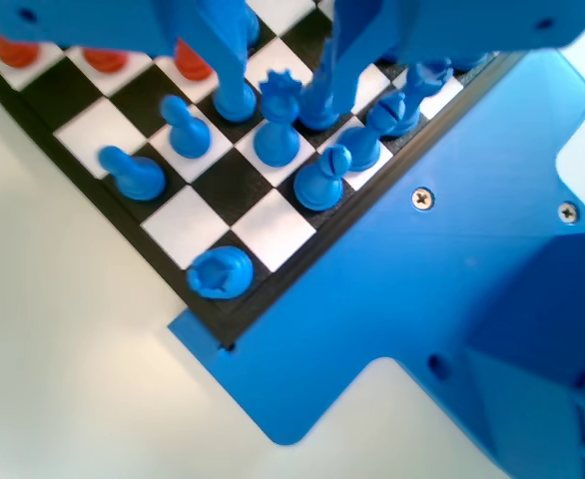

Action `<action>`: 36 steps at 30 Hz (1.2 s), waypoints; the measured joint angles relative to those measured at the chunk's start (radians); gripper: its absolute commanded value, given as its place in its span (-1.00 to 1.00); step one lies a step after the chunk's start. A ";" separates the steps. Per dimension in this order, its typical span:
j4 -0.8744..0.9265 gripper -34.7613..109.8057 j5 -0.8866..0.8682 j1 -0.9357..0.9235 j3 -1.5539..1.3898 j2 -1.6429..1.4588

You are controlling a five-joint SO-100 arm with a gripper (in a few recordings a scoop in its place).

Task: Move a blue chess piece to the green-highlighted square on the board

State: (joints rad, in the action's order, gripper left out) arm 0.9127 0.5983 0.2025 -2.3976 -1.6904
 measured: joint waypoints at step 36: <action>-0.057 -0.45 -0.008 0.015 0.002 0.043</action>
State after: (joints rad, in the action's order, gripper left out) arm 0.8560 0.5906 0.2178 -2.3961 -1.6475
